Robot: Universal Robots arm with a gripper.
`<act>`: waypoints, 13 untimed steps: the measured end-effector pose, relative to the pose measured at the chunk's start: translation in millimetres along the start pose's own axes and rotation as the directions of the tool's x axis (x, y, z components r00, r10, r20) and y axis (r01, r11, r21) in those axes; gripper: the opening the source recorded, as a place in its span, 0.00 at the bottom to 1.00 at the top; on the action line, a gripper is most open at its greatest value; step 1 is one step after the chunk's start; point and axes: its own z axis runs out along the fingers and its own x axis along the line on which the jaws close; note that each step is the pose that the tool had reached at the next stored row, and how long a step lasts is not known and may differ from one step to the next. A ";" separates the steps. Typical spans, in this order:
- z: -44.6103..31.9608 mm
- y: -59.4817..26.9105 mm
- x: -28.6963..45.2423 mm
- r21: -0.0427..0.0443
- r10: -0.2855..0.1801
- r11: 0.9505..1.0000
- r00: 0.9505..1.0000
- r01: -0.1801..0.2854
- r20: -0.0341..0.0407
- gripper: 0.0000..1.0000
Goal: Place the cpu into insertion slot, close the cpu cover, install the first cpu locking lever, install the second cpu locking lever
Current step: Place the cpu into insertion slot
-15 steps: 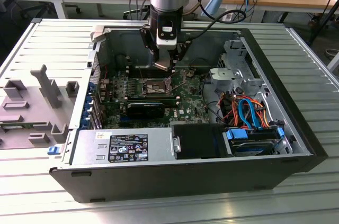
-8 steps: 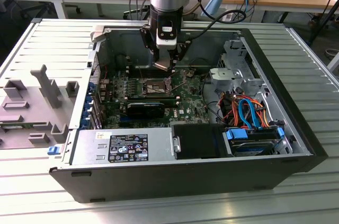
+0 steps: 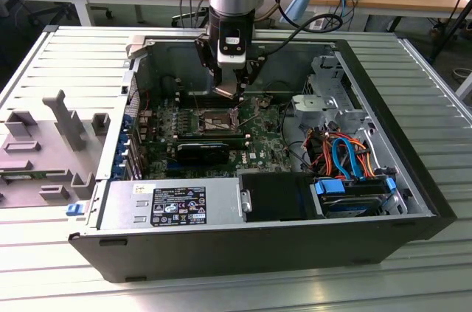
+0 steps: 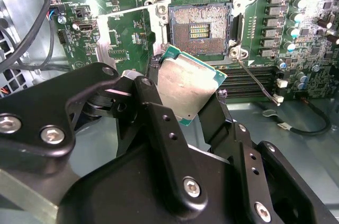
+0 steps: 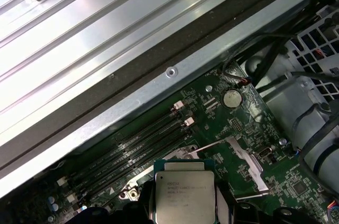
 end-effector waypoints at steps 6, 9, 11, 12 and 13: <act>0.0 0.0 0.0 0.000 0.008 1.000 1.000 -0.008 0.000 0.55; 0.0 0.0 0.0 0.000 0.010 1.000 1.000 -0.010 0.000 0.55; 0.0 0.0 0.0 0.000 0.011 1.000 1.000 -0.011 0.000 0.55; 0.0 0.0 0.0 0.000 0.012 1.000 1.000 -0.012 0.001 0.55; 0.0 0.0 0.0 0.000 0.013 1.000 1.000 -0.013 0.000 0.55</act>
